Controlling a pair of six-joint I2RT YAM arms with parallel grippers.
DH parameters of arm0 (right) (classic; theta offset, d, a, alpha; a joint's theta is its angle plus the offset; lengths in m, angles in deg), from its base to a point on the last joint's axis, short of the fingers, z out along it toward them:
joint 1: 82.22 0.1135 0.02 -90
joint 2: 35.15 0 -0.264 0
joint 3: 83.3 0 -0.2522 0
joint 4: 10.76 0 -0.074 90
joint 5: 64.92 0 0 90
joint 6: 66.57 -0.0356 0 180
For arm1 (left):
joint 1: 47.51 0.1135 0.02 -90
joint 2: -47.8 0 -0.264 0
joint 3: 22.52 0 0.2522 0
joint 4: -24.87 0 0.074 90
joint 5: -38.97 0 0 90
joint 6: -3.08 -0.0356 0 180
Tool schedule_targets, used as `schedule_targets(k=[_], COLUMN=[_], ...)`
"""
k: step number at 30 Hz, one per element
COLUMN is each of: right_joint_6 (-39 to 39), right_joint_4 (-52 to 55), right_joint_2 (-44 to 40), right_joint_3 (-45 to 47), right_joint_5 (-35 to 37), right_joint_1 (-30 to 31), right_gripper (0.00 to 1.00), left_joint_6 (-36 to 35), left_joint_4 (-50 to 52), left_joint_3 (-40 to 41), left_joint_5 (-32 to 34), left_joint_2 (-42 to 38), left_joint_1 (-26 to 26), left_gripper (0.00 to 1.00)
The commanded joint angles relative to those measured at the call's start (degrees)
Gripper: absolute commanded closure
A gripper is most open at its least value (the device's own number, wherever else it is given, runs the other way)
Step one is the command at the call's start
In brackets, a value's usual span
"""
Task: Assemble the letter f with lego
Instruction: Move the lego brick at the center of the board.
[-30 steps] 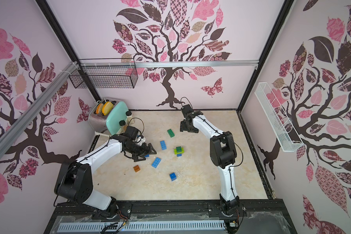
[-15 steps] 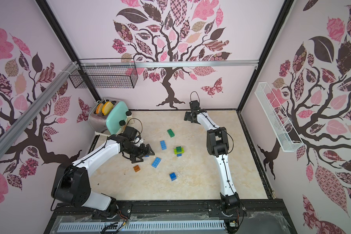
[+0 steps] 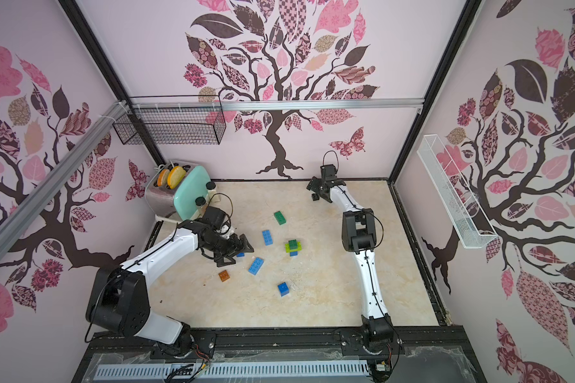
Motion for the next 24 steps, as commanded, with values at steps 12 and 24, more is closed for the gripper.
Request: schedule_targets(k=[12,24], right_joint_6=[-20.1,-15.1], right_joint_4=[-16.2,-9.8], right_joint_2=[8.5,7.0], right_joint_3=[-4.2,-0.7], right_joint_5=[-17.1,-27.7], right_joint_1=[-2.6,-2.2], right_gripper=[0.00,0.00], left_joint_6=[-0.5,-0.1], left_joint_4=[-0.6,-2.2], left_joint_3=[0.9,2.3], left_joint_5=[-1.0,-2.2], left_joint_2=[1.2,0.4], left_joint_1=[3.9,5.6], left_gripper=[0.09,0.09])
